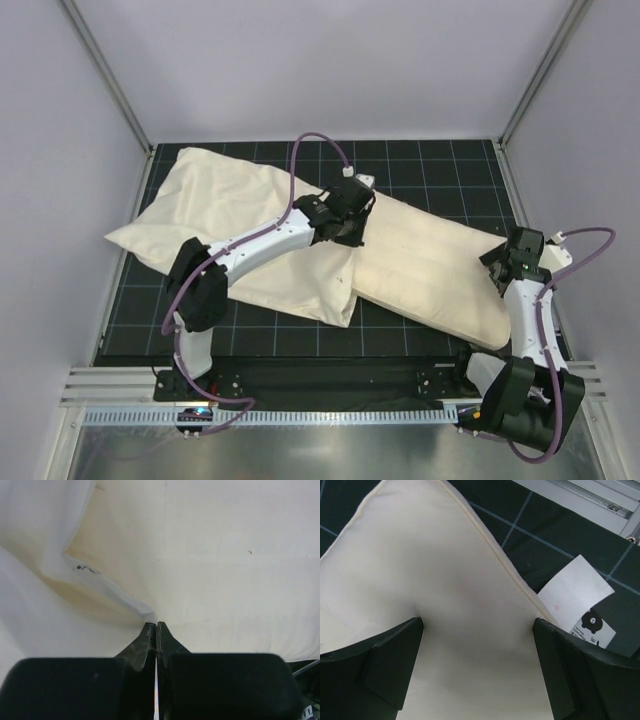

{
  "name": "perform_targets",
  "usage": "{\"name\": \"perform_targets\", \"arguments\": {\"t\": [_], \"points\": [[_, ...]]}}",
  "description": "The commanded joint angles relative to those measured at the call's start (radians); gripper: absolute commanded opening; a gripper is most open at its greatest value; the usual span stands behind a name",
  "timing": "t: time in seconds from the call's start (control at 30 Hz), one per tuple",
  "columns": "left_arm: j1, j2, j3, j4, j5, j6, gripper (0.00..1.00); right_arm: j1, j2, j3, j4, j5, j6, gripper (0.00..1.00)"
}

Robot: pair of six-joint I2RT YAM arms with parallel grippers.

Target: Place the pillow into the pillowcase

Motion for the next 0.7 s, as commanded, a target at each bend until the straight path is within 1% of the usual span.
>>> {"name": "perform_targets", "arguments": {"t": [0.0, 0.03, 0.07, 0.1, 0.13, 0.17, 0.2, 0.27, 0.3, 0.33, 0.4, 0.43, 0.47, 0.53, 0.6, 0.63, 0.67], "points": [[-0.006, -0.007, 0.055, -0.032, -0.049, 0.036, 0.0, -0.036, 0.041, -0.033, 0.106, -0.069, -0.013, 1.0], [-0.008, -0.007, 0.059, -0.043, -0.056, 0.039, 0.0, -0.036, 0.077, -0.041, 0.121, -0.081, -0.01, 0.99], [-0.006, -0.005, 0.068, -0.047, -0.066, 0.044, 0.0, -0.036, 0.092, -0.059, 0.141, -0.128, -0.011, 0.99], [-0.008, 0.001, 0.073, -0.05, -0.069, 0.047, 0.0, -0.036, 0.105, -0.067, 0.176, -0.151, -0.019, 0.97], [-0.008, 0.002, 0.078, -0.058, -0.07, 0.05, 0.0, -0.033, 0.105, -0.076, 0.197, -0.191, -0.023, 0.89], [-0.008, 0.007, 0.09, -0.063, -0.07, 0.058, 0.0, -0.028, 0.095, -0.094, 0.229, -0.243, -0.023, 0.85], [-0.009, 0.01, 0.099, -0.067, -0.07, 0.064, 0.0, 0.005, 0.075, -0.104, 0.249, -0.268, -0.032, 0.82], [-0.014, 0.03, 0.125, -0.092, -0.075, 0.076, 0.0, 0.065, -0.008, -0.13, 0.299, -0.322, -0.066, 0.69], [-0.017, 0.036, 0.157, -0.101, -0.079, 0.09, 0.0, 0.123, -0.037, -0.139, 0.316, -0.355, -0.075, 0.61], [-0.019, 0.056, 0.176, -0.112, -0.082, 0.096, 0.0, 0.147, -0.068, -0.147, 0.335, -0.412, -0.088, 0.46], [-0.031, 0.076, 0.228, -0.145, -0.098, 0.115, 0.0, 0.196, -0.15, -0.18, 0.391, -0.528, -0.082, 0.22], [-0.034, 0.085, 0.243, -0.155, -0.104, 0.121, 0.0, 0.238, -0.174, -0.193, 0.405, -0.562, -0.074, 0.07], [-0.042, 0.103, 0.257, -0.164, -0.11, 0.125, 0.0, 0.259, -0.219, -0.206, 0.421, -0.584, -0.06, 0.04], [-0.049, 0.117, 0.288, -0.184, -0.118, 0.142, 0.0, 0.32, -0.253, -0.205, 0.422, -0.615, -0.053, 0.04], [-0.059, 0.13, 0.297, -0.193, -0.116, 0.153, 0.0, 0.331, -0.296, -0.187, 0.381, -0.613, -0.059, 0.04], [-0.062, 0.131, 0.294, -0.194, -0.116, 0.159, 0.0, 0.364, -0.301, -0.164, 0.369, -0.615, -0.065, 0.04], [-0.066, 0.128, 0.291, -0.201, -0.119, 0.161, 0.0, 0.365, -0.304, -0.147, 0.317, -0.609, -0.094, 0.04]]}}
